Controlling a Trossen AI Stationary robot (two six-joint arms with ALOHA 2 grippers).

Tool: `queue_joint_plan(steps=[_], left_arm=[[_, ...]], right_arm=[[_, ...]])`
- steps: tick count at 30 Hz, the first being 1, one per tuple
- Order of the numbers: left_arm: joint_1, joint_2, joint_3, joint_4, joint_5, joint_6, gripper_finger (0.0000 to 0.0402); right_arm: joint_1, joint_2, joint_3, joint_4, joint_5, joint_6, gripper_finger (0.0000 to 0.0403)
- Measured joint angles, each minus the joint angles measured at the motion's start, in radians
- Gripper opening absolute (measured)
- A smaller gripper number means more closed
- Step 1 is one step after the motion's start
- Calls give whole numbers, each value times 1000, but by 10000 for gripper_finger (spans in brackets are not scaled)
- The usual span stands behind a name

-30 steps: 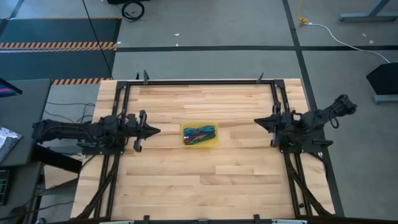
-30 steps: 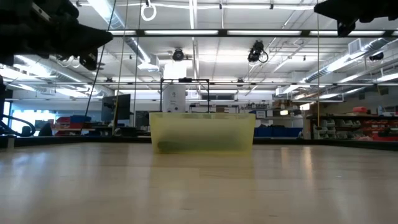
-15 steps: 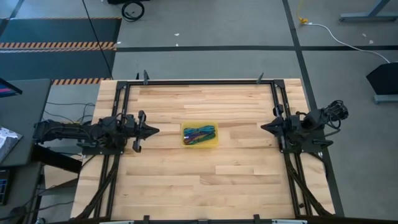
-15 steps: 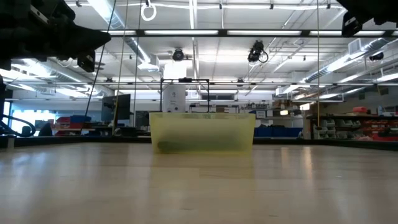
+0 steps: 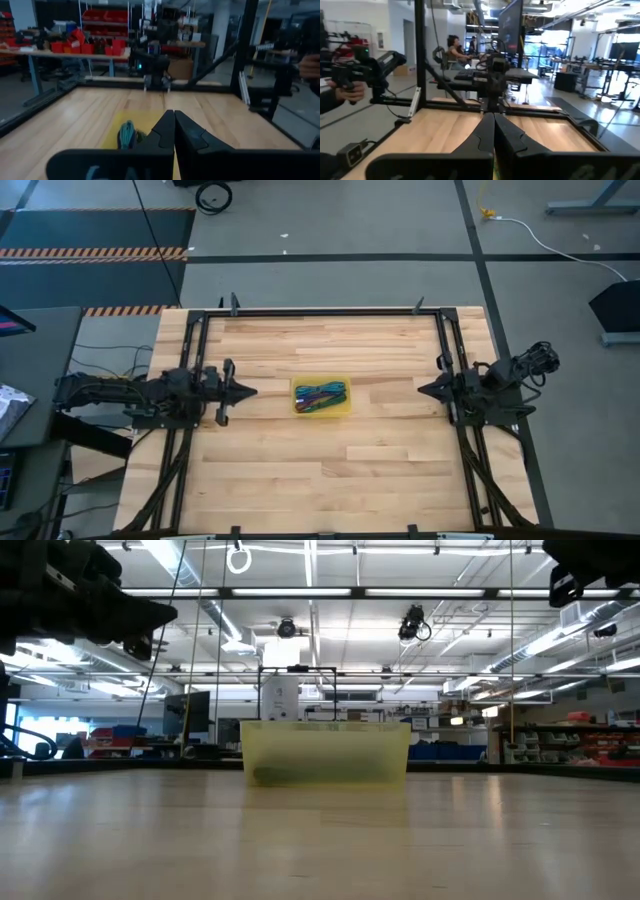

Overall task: Pick and place USB-C Cables
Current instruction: Return to Home Position

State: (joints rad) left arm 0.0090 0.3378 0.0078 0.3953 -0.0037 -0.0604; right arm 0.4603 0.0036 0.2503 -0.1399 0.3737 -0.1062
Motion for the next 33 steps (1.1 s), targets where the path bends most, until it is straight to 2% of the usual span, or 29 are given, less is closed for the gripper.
queue_joint_plan(steps=[7, 11, 14, 25, 33], left_arm=[[0, 0, 0, -27, 0, 2, 4], [0, 0, 0, -25, 0, 15, 4], [1, 0, 0, -18, -1, 39, 4], [52, 0, 0, -27, 0, 67, 5], [69, 0, -1, -28, 50, 57, 5]], right_arm=[[-4, 0, -102, 43, -21, 64, 4], [-33, 4, -200, 130, -117, 141, 4], [-71, 4, -241, 185, -139, 160, 3], [-244, 58, -244, 191, -277, 164, 3], [-352, 97, -244, 190, -371, 159, 2]])
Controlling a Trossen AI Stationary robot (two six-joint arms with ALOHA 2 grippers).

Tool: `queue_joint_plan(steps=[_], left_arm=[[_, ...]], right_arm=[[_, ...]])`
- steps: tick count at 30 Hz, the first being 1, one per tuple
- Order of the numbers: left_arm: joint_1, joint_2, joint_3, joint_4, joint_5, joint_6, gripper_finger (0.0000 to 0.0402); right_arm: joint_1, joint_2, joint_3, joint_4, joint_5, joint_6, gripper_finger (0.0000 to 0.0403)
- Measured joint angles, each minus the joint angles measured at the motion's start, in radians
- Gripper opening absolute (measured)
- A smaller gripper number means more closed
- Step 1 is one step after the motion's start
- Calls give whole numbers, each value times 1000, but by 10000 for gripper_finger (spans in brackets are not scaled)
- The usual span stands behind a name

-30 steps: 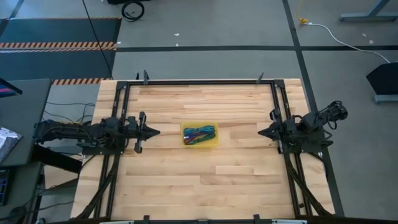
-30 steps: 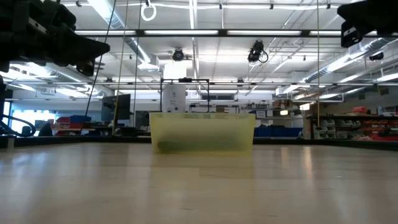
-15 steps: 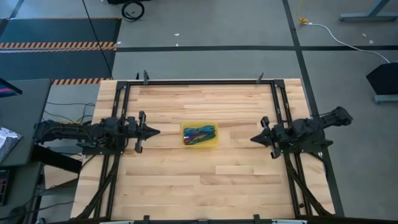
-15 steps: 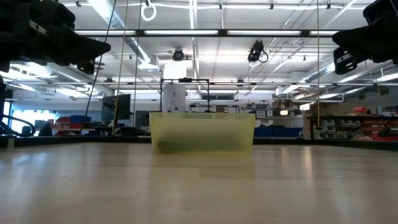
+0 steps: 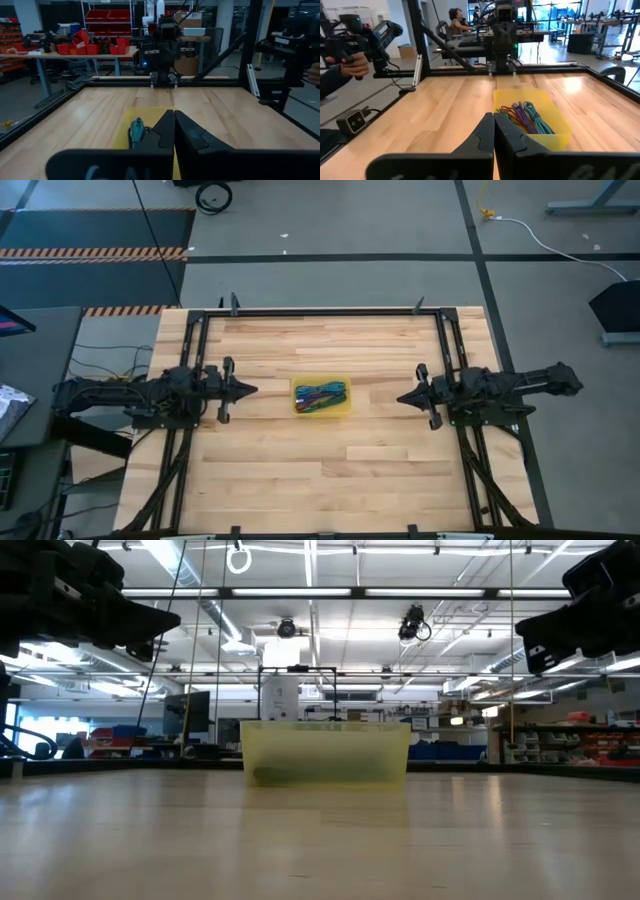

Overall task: Pick and place USB-C Cables
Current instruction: Return to Home Position

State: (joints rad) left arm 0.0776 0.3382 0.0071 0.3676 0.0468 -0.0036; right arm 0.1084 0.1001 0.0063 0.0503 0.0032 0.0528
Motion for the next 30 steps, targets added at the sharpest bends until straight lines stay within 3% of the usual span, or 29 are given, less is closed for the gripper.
queue_joint_plan(steps=[30], left_arm=[[0, 2, 0, -16, 1, 39, 5]], right_arm=[[-44, 1, 0, -28, 22, -8, 17]])
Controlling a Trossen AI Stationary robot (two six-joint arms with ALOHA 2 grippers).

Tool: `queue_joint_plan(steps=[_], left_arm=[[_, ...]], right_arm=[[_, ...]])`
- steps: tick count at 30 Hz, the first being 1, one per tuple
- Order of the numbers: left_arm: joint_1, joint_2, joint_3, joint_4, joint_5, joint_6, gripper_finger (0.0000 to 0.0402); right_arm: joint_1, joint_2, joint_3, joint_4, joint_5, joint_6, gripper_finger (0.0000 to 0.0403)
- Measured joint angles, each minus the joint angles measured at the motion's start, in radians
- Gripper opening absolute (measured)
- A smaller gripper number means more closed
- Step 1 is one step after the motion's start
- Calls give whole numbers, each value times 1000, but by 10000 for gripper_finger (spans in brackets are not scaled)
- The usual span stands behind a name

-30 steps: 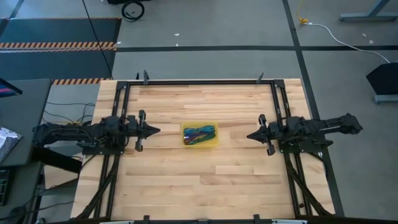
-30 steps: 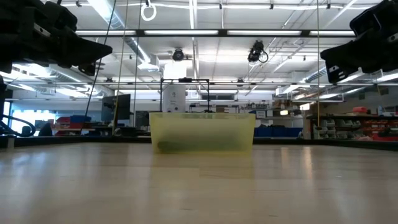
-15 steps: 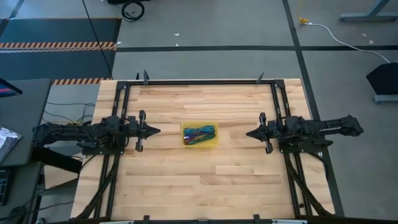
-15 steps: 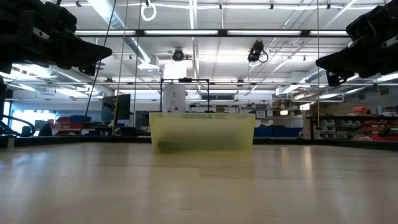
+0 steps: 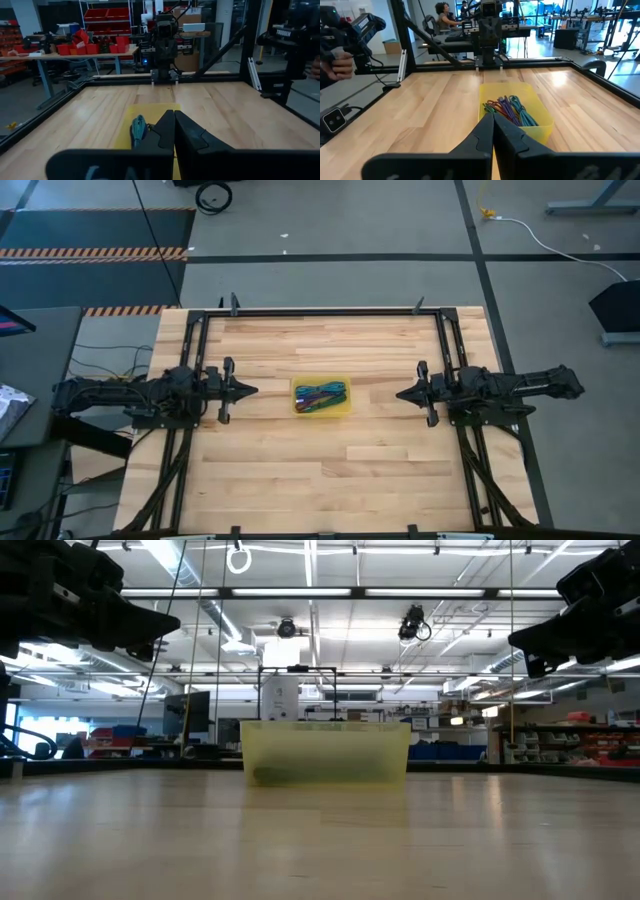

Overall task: Pick and place USB-C Cables
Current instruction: Return to Home Position

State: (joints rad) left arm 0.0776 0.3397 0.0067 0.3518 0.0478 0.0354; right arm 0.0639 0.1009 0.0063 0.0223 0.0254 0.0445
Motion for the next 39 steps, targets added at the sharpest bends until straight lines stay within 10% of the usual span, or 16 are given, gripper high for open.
queue_joint_plan(steps=[39], left_arm=[[0, 0, 0, 1, -1, -75, 5]], right_arm=[[0, 4, 0, 6, 0, -2, 14]])
